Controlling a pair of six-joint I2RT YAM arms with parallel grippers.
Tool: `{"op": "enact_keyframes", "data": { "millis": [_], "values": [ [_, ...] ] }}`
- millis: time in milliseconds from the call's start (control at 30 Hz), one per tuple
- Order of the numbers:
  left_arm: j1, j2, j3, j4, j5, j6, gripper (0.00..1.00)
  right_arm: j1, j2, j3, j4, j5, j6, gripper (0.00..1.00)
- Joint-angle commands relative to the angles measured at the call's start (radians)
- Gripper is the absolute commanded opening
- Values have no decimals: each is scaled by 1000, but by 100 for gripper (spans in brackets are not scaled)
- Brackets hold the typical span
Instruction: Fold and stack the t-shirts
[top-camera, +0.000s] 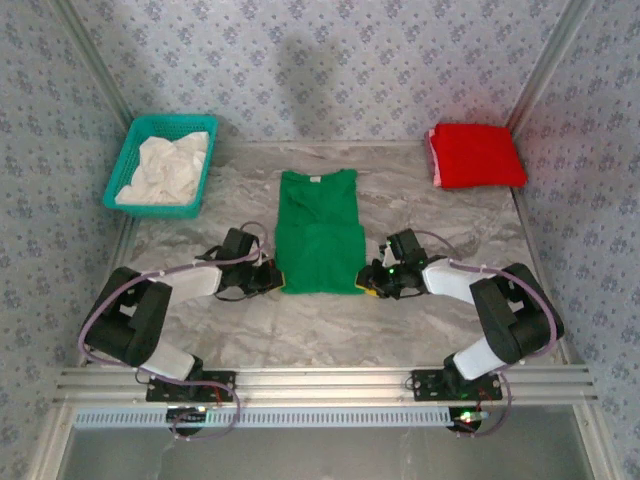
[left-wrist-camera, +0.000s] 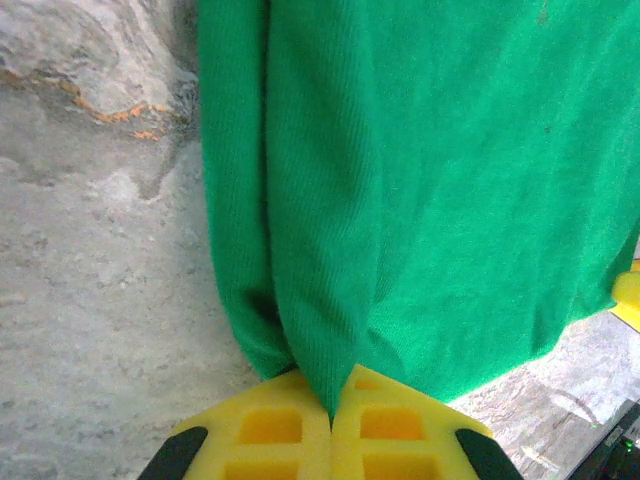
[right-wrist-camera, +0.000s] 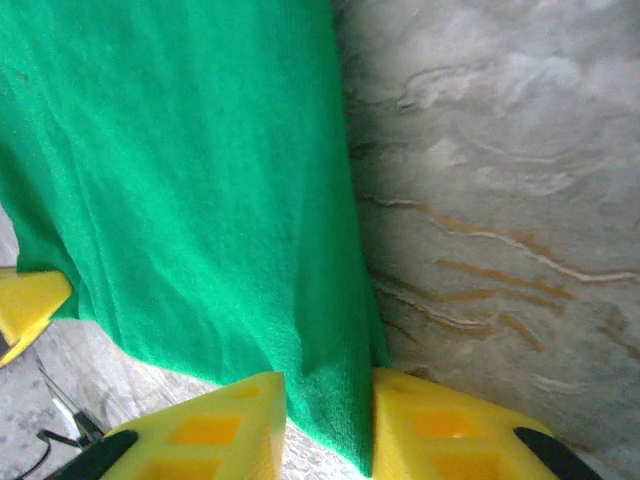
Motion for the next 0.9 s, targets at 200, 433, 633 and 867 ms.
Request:
{"op": "enact_keyframes", "data": {
  "millis": [200, 433, 633, 867],
  "values": [
    [-9, -39, -23, 24, -9, -14, 0, 9, -5, 19, -5, 25, 3, 3],
    [-9, -99, -36, 18, -33, -18, 0, -3, -78, 16, -69, 55, -11, 0],
    [-28, -128, -144, 28, -48, -44, 0, 10, -136, -123, -93, 47, 6, 0],
    [-153, -354, -232, -52, -122, -130, 0, 74, -377, -223, -172, 91, 62, 0]
  ]
}}
